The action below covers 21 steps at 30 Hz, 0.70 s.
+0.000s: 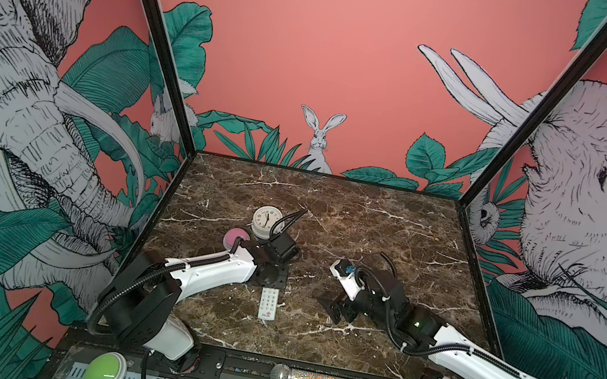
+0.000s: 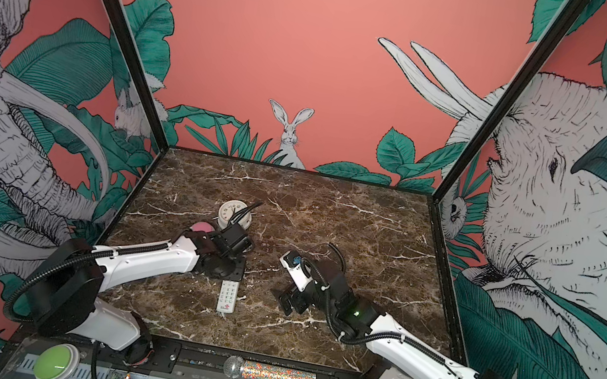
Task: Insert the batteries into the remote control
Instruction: 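Lower the remote flat onto the table with the left gripper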
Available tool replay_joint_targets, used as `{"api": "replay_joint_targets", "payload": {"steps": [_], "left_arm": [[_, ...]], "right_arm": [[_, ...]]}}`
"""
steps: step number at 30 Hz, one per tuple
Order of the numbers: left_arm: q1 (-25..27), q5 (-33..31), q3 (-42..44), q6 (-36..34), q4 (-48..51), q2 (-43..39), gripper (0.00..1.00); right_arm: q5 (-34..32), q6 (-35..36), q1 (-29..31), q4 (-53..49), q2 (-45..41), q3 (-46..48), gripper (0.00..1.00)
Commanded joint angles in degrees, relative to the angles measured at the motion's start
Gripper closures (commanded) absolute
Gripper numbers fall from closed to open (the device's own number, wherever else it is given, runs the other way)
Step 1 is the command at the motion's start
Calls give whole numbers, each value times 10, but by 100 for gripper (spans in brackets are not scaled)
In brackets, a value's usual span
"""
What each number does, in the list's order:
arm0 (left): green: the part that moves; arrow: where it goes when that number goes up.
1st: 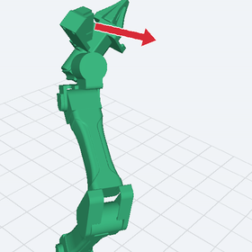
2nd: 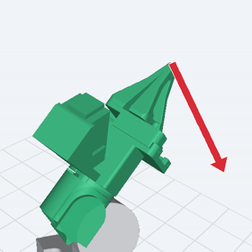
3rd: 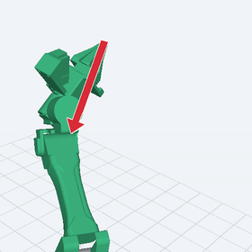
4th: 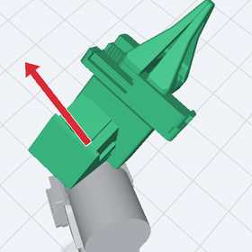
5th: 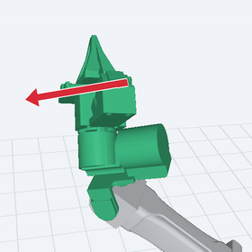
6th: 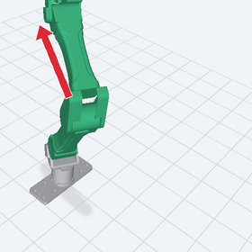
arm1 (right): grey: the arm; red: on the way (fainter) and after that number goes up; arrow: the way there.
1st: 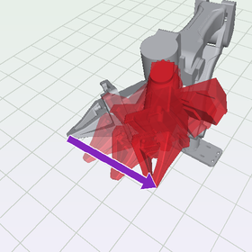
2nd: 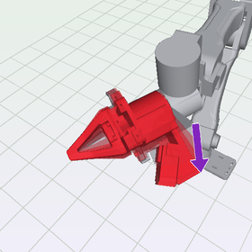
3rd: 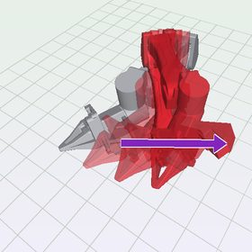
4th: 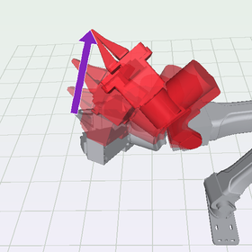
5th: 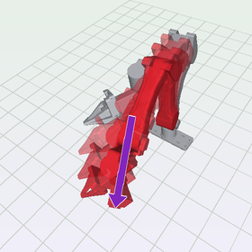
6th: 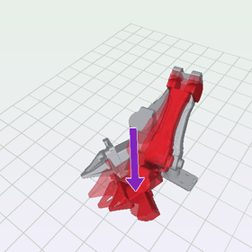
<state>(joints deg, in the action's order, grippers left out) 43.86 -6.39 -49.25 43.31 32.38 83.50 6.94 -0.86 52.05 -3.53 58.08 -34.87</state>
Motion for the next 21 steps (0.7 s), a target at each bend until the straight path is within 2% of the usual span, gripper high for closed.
{"api": "replay_joint_targets", "payload": {"steps": [1, 21], "left_arm": [[2, -21, -3, 15, -15, 9, 100], [2, -19, -5, 31, -43, 68, 100]], "right_arm": [[10, -4, -5, 27, -4, 8, 1], [19, -8, -14, 32, -14, 13, 1]]}}
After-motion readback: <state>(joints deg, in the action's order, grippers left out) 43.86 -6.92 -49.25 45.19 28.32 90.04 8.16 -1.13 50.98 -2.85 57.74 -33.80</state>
